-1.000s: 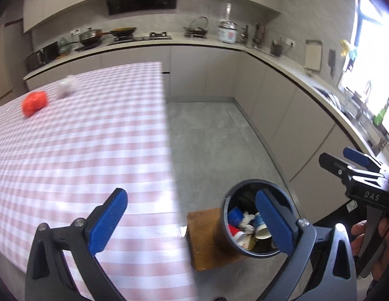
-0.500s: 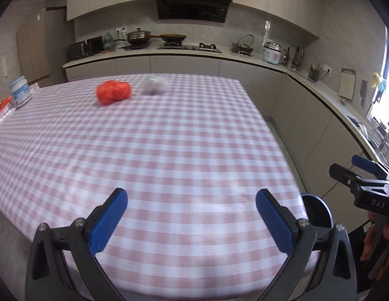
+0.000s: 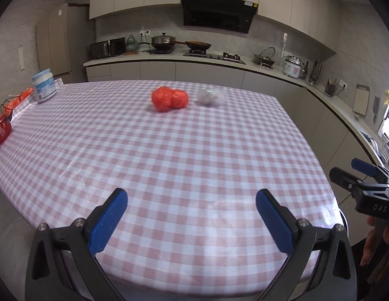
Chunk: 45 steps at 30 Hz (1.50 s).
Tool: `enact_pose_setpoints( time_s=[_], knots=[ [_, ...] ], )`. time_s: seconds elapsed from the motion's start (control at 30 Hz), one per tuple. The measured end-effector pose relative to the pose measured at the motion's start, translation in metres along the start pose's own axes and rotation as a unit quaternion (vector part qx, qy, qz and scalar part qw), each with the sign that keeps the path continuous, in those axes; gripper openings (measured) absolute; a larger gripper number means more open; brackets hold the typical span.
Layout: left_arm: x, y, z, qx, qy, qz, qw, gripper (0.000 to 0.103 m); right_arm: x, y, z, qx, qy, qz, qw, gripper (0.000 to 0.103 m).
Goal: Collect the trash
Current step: 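Move both tools back over the table toward the red and clear bags, then grasp the clear plastic bag with the right tool while the left tool grasps the red bag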
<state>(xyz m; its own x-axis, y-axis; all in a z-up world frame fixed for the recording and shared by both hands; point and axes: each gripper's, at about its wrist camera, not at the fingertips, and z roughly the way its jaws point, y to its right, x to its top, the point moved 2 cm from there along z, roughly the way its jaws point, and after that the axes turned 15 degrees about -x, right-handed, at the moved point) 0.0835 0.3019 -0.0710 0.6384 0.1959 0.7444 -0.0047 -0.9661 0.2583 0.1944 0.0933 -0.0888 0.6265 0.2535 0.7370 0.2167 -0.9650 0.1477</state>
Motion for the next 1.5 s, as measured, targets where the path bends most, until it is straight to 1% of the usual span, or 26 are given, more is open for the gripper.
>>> enact_pose_setpoints(
  time_s=[0.13,0.2,0.37,0.43,0.6,0.87,1.07,1.13,1.23,1.3,1.33,1.37,1.4,1.43,1.47,1.5],
  knots=[
    [0.008,-0.017,0.005,0.006,0.004,0.002,1.0000,0.101,0.009,-0.015,0.006,0.008,0.001,-0.008,1.000,0.103],
    [0.013,-0.026,0.009,0.006,0.005,-0.001,1.0000,0.098,0.017,-0.023,0.013,0.011,0.003,-0.010,1.000,0.103],
    [0.032,-0.046,0.029,0.013,0.011,-0.002,0.9998,0.098,0.042,-0.042,0.039,0.021,0.010,-0.016,1.000,0.103],
    [0.042,-0.055,0.039,0.015,0.012,-0.003,0.9998,0.098,0.056,-0.052,0.055,0.025,0.012,-0.019,0.999,0.103],
    [0.074,-0.075,0.083,0.016,0.004,-0.009,0.9998,0.098,0.093,-0.079,0.113,0.040,0.005,-0.029,0.999,0.103],
    [0.126,-0.090,0.175,0.014,-0.020,-0.017,0.9996,0.096,0.151,-0.107,0.216,0.057,-0.019,-0.051,0.997,0.103],
    [0.150,-0.108,0.227,0.021,-0.037,-0.029,0.9987,0.092,0.181,-0.121,0.283,0.070,-0.035,-0.066,0.995,0.103],
    [0.156,-0.116,0.241,0.017,-0.041,-0.036,0.9984,0.092,0.190,-0.125,0.300,0.079,-0.038,-0.069,0.994,0.102],
    [0.164,-0.119,0.256,0.015,-0.046,-0.033,0.9982,0.092,0.202,-0.134,0.323,0.099,-0.042,-0.074,0.991,0.100],
    [0.167,-0.119,0.266,0.010,-0.050,-0.035,0.9981,0.092,0.209,-0.141,0.338,0.113,-0.046,-0.080,0.989,0.097],
    [0.169,-0.119,0.269,0.005,-0.052,-0.038,0.9980,0.091,0.211,-0.145,0.343,0.122,-0.049,-0.083,0.988,0.092],
    [0.171,-0.119,0.273,-0.001,-0.052,-0.042,0.9977,0.088,0.212,-0.149,0.348,0.129,-0.052,-0.086,0.986,0.085],
    [0.171,-0.120,0.275,-0.008,-0.054,-0.046,0.9974,0.083,0.214,-0.152,0.353,0.141,-0.059,-0.089,0.984,0.079],
    [0.171,-0.121,0.277,-0.019,-0.056,-0.051,0.9969,0.079,0.214,-0.155,0.356,0.148,-0.062,-0.089,0.983,0.066],
    [0.172,-0.120,0.278,-0.025,-0.057,-0.052,0.9967,0.071,0.214,-0.156,0.359,0.157,-0.067,-0.087,0.981,0.060],
    [0.171,-0.119,0.280,-0.031,-0.061,-0.051,0.9964,0.063,0.215,-0.157,0.360,0.162,-0.066,-0.085,0.981,0.057]
  ],
)
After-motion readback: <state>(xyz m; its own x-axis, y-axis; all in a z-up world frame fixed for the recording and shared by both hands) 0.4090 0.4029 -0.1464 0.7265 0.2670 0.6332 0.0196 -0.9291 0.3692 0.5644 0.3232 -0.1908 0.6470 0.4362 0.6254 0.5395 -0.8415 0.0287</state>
